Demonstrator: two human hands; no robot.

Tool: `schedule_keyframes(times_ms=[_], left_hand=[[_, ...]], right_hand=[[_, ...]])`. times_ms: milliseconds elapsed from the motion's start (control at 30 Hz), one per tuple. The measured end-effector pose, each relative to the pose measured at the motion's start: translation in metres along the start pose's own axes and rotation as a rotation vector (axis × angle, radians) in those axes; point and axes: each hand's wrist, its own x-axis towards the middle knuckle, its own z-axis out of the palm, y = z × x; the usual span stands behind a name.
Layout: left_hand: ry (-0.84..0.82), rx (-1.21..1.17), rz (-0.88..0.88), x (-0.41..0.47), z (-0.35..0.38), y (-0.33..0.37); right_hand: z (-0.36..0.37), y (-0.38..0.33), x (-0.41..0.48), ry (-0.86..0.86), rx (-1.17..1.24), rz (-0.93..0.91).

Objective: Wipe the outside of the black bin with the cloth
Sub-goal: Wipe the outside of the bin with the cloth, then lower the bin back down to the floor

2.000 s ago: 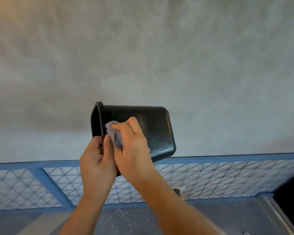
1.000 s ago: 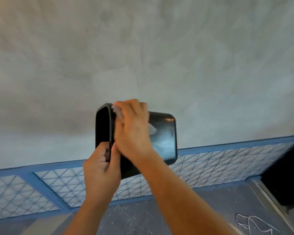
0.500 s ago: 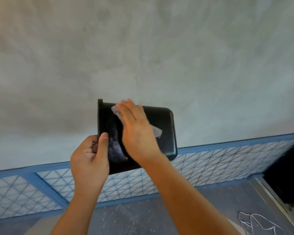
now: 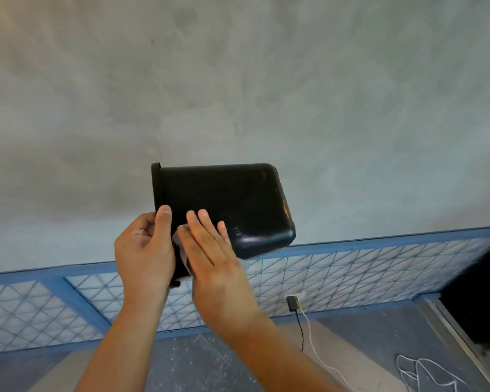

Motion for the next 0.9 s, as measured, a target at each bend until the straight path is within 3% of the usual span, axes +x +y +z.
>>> schedule_keyframes(times_ms=[67,200,367,467,567,700,900], left_hand=[[0.014,-0.030,-0.046,0.002,-0.004,-0.002],[0.003,-0.019,-0.055,0.007,-0.018,-0.003],[-0.043,0.052,0.032,-0.005,0.004,0.005],[-0.073,0.060,0.010,-0.008,0.000,0.000],[-0.171,0.188,0.090,-0.003,-0.015,-0.003],[-0.356,0.421,0.214,0.007,-0.014,-0.002],[-0.586,0.464,0.364,-0.002,0.016,-0.002]], right_hand=[[-0.017,0.020,0.005,-0.011,-0.084,-0.004],[-0.052,0.079,0.011,0.127,-0.009,0.330],[-0.010,0.005,0.011,0.051,0.106,0.043],[-0.023,0.028,0.005,0.031,0.112,-0.004],[-0.059,0.074,-0.005,0.115,0.241,0.317],[-0.096,0.102,0.004,0.386,0.443,0.675],[-0.115,0.126,0.031,0.094,0.577,0.941]])
